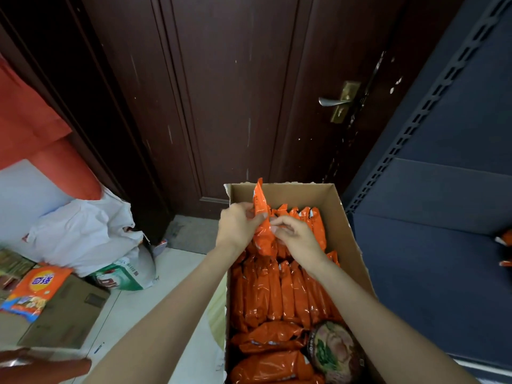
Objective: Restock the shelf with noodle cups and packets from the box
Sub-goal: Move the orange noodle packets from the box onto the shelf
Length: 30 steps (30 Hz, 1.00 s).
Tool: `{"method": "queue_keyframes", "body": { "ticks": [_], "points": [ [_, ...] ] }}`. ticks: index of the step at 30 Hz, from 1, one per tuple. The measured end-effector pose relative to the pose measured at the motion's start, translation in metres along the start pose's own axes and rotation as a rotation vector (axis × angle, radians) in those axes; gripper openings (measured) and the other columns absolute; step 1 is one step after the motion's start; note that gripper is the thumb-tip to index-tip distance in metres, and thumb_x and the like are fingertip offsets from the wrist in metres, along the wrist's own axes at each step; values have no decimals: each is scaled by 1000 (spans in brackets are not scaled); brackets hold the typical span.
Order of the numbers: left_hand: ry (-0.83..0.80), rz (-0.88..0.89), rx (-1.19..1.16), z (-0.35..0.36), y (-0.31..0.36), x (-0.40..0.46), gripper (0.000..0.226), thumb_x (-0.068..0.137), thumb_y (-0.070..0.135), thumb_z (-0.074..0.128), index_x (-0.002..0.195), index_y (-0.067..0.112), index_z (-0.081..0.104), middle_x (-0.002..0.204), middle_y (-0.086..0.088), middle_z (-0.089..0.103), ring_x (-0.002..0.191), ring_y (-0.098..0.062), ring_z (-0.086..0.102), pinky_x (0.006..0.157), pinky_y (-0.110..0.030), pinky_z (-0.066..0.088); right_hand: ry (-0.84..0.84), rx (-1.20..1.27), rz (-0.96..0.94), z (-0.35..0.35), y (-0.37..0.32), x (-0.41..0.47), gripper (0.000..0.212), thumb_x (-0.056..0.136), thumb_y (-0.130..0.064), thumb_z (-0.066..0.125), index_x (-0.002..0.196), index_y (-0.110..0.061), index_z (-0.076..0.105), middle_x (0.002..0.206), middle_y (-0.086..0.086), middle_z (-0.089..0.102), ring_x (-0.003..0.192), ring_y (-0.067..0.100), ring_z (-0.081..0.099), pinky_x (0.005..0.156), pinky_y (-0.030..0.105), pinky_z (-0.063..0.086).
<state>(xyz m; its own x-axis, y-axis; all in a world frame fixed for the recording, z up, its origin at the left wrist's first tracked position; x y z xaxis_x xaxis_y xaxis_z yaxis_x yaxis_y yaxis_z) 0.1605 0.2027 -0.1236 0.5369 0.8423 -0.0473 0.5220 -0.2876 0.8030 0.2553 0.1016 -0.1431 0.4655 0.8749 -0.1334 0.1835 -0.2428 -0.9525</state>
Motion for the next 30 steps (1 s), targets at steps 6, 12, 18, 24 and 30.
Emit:
{"method": "queue_keyframes", "body": {
  "ticks": [6,12,18,24,30],
  "points": [
    [49,-4,-47,7,5,5,20,87,22,65,105,15,71,98,-1,72,83,-6,64,72,-11,48,43,-52,61,-34,19,15,23,93,-6,51,107,-17,66,104,-5,65,105,9,60,94,27,48],
    [87,-12,47,5,-6,14,41,89,18,62,129,24,56,113,-4,67,105,-19,62,93,-30,49,184,-333,181,-71,61,31,34,93,-9,54,127,-11,56,127,6,59,118,18,55,96,22,40],
    [21,-11,126,14,-9,15,53,87,40,62,134,21,51,122,-7,57,112,-22,57,97,-36,48,110,-511,265,-64,87,43,42,93,-15,56,134,-11,48,129,9,57,120,22,54,100,31,42],
    [97,7,177,2,-10,12,41,84,24,68,124,14,61,111,-5,56,95,-18,60,86,-26,50,158,-606,346,-65,98,47,27,92,-13,57,118,-7,58,115,13,63,107,24,61,91,29,47],
    [152,-4,150,-4,-13,11,8,82,23,71,84,19,65,93,-2,64,83,-13,61,73,-29,53,223,-663,393,-69,95,44,18,95,-14,51,104,-8,65,106,9,65,97,24,63,74,25,45]
  ]
}}
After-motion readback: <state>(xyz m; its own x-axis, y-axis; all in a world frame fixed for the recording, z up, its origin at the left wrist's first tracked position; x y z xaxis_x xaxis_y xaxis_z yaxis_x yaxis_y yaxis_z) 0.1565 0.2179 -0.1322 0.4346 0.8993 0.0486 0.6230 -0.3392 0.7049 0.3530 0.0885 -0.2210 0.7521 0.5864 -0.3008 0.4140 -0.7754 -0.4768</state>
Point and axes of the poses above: each hand's wrist, its own x-axis towards the middle knuckle, its own z-axis out of the palm, y = z × x, the point moved 10 cm from there along x, towards the middle knuckle
